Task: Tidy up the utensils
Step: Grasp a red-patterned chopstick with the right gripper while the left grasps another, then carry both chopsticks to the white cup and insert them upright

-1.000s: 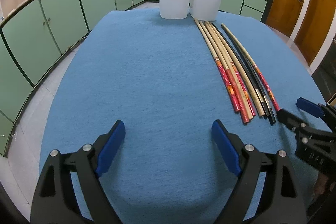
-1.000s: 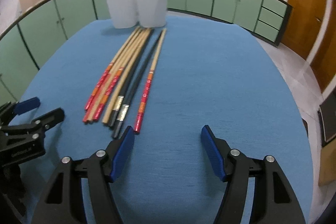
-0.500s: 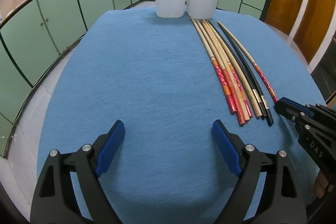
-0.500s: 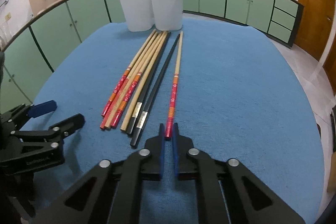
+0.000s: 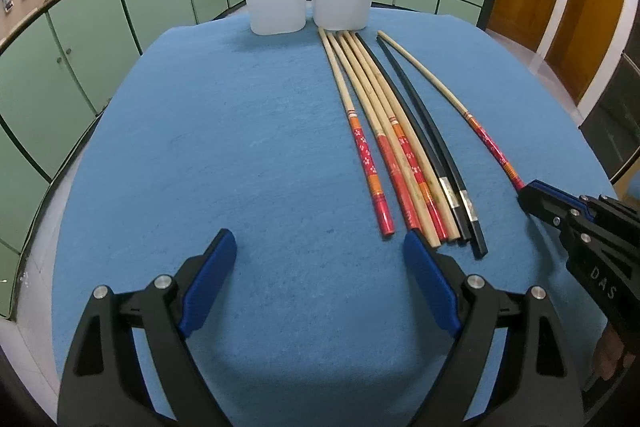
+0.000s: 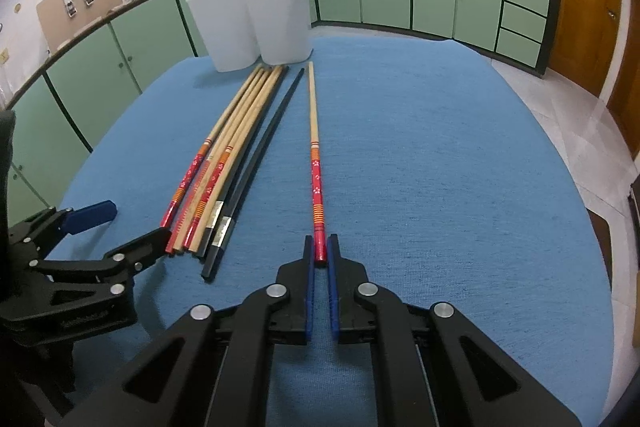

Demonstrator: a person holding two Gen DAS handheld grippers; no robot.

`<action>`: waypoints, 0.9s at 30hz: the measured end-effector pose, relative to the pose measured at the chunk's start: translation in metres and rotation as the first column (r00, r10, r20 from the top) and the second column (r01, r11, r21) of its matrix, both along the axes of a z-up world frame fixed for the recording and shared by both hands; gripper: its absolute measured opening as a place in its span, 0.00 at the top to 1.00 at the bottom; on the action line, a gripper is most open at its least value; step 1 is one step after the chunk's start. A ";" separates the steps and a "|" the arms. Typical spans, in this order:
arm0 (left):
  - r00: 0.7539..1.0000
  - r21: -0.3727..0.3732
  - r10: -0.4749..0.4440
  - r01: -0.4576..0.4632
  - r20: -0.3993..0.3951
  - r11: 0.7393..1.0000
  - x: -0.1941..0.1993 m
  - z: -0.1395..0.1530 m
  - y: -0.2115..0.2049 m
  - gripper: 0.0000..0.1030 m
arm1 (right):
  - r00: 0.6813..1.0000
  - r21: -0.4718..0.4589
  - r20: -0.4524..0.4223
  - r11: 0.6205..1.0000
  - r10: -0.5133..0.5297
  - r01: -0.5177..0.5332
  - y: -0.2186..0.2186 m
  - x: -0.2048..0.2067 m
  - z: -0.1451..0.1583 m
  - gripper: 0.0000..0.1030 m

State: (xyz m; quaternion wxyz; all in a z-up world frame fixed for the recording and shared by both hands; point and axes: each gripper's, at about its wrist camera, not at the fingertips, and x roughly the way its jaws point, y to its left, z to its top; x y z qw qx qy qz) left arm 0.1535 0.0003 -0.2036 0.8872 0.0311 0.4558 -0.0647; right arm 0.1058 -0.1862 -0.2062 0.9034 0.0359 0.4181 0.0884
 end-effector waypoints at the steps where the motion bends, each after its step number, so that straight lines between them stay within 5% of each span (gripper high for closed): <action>1: 1.000 -0.001 0.004 -0.004 0.002 1.000 0.001 0.000 0.000 0.19 | 1.000 0.003 -0.001 1.000 0.000 0.000 -0.001 0.000 0.000 0.94; 4: 1.000 0.001 0.017 -0.017 0.013 1.000 0.000 0.000 0.001 0.24 | 1.000 0.008 -0.002 1.000 0.001 -0.001 -0.002 0.001 0.000 0.94; 10: 0.999 -0.003 -0.007 0.007 0.040 1.000 -0.004 0.002 -0.008 0.53 | 1.000 -0.003 -0.002 1.000 0.004 -0.004 0.001 0.004 0.000 0.94; 16: 0.998 0.004 -0.034 0.034 0.056 0.999 -0.010 0.003 -0.022 0.94 | 1.000 0.000 -0.002 1.000 0.003 -0.003 0.002 0.005 0.000 0.94; 23: 0.997 -0.040 -0.002 0.005 0.074 0.999 -0.016 0.014 -0.011 0.95 | 1.000 0.054 0.011 0.998 -0.024 0.023 -0.013 0.003 0.009 0.94; 27: 0.991 -0.038 0.000 0.005 0.137 0.999 -0.029 0.045 -0.002 0.95 | 0.998 0.047 0.061 0.999 -0.031 0.028 -0.022 0.000 0.034 0.94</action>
